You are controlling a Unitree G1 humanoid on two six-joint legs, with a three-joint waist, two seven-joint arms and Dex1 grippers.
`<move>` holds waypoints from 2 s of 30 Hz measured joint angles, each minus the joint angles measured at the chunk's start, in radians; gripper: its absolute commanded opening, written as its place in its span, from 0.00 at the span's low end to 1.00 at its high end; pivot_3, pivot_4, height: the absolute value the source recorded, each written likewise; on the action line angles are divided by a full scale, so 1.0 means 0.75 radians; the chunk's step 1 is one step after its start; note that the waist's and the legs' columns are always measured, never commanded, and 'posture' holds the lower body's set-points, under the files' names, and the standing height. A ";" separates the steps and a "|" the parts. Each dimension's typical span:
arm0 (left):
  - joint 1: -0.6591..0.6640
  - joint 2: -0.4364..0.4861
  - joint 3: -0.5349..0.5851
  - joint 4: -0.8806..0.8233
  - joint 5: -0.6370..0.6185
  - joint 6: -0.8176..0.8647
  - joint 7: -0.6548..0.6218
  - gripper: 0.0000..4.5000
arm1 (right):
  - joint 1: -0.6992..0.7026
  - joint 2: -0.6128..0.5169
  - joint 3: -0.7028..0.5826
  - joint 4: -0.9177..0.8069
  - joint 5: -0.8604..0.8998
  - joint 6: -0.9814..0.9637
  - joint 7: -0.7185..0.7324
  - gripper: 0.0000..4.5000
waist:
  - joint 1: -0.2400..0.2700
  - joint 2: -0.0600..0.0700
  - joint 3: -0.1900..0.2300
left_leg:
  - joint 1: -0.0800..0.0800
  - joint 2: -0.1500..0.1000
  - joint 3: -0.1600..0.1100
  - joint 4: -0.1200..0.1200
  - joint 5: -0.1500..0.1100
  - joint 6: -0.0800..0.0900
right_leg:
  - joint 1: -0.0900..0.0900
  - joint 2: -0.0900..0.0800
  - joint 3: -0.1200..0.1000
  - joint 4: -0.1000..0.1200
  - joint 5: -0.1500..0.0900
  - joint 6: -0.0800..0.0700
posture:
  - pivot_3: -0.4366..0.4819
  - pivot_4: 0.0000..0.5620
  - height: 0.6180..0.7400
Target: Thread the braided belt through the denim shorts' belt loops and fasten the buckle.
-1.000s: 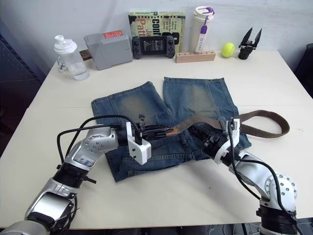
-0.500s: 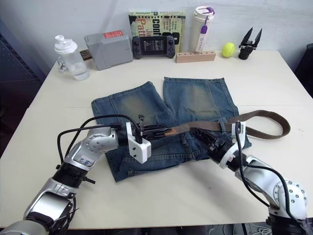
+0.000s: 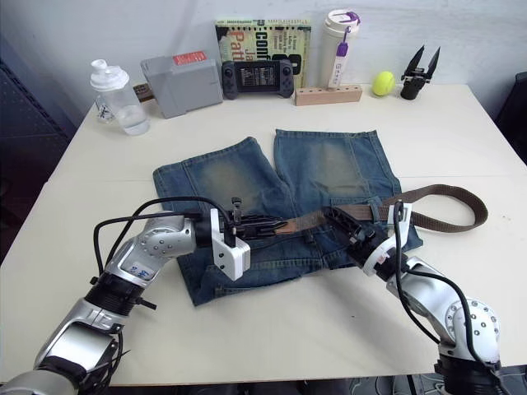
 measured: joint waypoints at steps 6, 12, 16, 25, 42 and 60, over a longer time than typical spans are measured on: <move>0.000 0.002 -0.002 -0.004 0.000 0.000 -0.003 0.00 | -0.014 0.054 0.001 0.000 -0.007 -0.030 -0.007 0.58 | -0.001 0.000 0.000 | 0.000 0.000 0.000 0.000 0.000 0.000 | 0.000 0.000 0.000 0.000 0.000 0.000 | 0.48 0.27 0.88; 0.000 0.002 -0.003 -0.004 0.001 0.004 -0.003 0.00 | -0.014 0.075 0.013 0.000 -0.020 -0.030 -0.019 0.01 | -0.002 0.000 0.000 | 0.000 0.000 0.000 0.000 0.000 0.000 | 0.000 0.000 0.000 0.000 0.000 0.000 | 0.48 0.27 0.88; 0.000 0.002 -0.002 -0.004 0.005 0.007 -0.001 0.00 | -0.014 0.085 0.020 0.000 -0.030 -0.036 -0.028 0.01 | -0.002 0.000 0.000 | 0.000 0.000 0.000 0.000 0.000 0.000 | 0.000 0.000 0.000 0.000 0.000 0.000 | 0.48 0.27 0.88; 0.032 -0.009 0.005 -0.044 -0.079 0.107 -0.026 0.68 | -0.042 0.128 -0.002 0.005 -0.033 -0.084 -0.038 0.00 | -0.005 0.001 0.000 | 0.000 0.001 0.000 -0.001 0.000 0.000 | 0.000 0.000 0.001 0.000 0.000 0.000 | 0.48 0.27 0.88; 0.520 0.174 0.217 -0.683 -1.192 1.429 -0.316 0.78 | -0.096 -0.035 -0.159 0.210 -0.165 -0.031 0.161 0.00 | -0.030 0.009 0.004 | 0.000 0.001 -0.009 -0.002 0.000 0.000 | -0.001 -0.001 0.003 -0.001 0.000 0.000 | 0.48 0.27 0.88; 0.495 0.131 0.249 -0.703 -1.163 1.507 -0.266 0.78 | -0.115 -0.014 -0.084 0.088 -0.473 0.033 0.248 0.00 | -0.031 0.010 0.004 | 0.000 -0.001 0.001 -0.002 -0.001 0.000 | -0.001 0.001 0.003 -0.001 0.000 0.000 | 0.48 0.27 0.88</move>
